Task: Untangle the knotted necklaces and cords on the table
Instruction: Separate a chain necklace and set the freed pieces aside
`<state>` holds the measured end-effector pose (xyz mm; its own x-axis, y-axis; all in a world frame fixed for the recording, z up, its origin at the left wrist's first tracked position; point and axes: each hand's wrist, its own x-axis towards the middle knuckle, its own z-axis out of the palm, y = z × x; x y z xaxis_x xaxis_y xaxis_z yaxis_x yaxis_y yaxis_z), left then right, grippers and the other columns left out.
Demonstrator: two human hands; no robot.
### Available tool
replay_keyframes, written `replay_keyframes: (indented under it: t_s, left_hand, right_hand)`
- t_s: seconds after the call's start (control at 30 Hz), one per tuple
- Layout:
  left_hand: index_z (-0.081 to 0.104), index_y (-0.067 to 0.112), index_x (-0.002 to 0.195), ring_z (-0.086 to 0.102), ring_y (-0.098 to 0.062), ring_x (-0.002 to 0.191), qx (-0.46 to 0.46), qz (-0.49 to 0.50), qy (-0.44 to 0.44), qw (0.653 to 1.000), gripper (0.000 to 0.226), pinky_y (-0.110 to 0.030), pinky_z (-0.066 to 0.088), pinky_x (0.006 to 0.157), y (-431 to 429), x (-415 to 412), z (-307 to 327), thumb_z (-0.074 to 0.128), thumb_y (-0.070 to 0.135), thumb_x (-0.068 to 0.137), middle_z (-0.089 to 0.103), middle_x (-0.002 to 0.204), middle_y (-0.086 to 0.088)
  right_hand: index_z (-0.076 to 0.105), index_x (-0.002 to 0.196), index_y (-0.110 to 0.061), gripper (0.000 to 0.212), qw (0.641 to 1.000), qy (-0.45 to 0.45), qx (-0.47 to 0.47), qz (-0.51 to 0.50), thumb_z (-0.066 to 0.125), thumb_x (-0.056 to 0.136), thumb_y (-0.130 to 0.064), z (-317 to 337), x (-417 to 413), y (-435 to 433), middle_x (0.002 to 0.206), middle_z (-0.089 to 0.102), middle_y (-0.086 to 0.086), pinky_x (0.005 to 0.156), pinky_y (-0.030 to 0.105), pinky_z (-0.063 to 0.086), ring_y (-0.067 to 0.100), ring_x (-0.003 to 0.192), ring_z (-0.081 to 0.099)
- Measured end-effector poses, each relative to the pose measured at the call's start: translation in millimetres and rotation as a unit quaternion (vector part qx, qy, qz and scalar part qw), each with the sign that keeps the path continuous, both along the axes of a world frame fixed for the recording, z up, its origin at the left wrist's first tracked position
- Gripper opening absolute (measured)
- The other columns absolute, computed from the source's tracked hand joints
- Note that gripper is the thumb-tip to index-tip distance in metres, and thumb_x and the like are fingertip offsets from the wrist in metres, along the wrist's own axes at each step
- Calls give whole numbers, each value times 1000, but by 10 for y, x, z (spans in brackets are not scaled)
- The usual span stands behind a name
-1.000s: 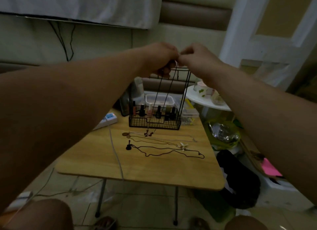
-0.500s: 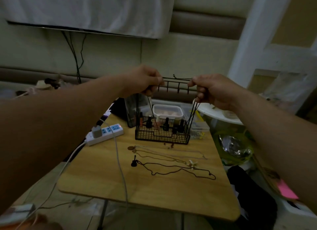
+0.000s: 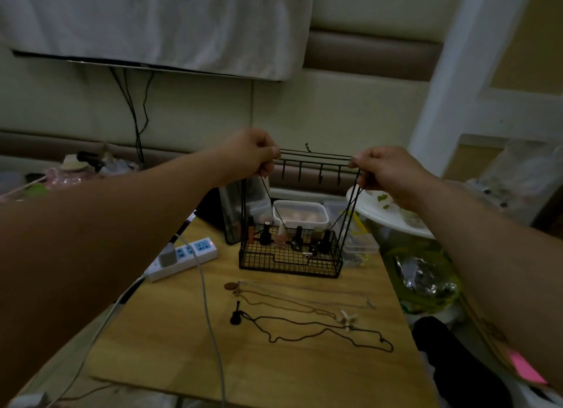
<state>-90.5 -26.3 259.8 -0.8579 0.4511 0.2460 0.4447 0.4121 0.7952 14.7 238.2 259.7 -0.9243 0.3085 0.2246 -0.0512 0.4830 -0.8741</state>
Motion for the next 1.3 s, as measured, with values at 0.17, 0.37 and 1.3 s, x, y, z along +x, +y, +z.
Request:
replay_keyframes:
  t_s: [0.17,0.37,1.3]
  left_hand:
    - [65,24,100,69,-14,83,-73,32,81,994,10,-28,50,68,-17,-91,-75,59,30,106,71,90,-1]
    - [63,25,104,61,-7,80,-108,51,160,980,9,-24,43,62,11,-150,-155,56,30,107,65,88,4]
    - [57,26,102,60,-13,72,-111,149,263,947,11,-32,45,62,-47,-373,-740,52,34,107,61,83,4]
  right_hand:
    - [74,95,-11,21,997,27,70,-33,63,103,-26,-122,-174,11,75,66,15,77,37,52,19,66,59]
    - [70,85,-20,21,979,71,173,-80,63,102,-31,-250,-293,14,80,68,5,78,35,46,25,82,63]
    - [77,109,-15,27,940,139,260,-173,56,105,-31,-718,-380,-10,94,71,4,62,31,26,14,84,52]
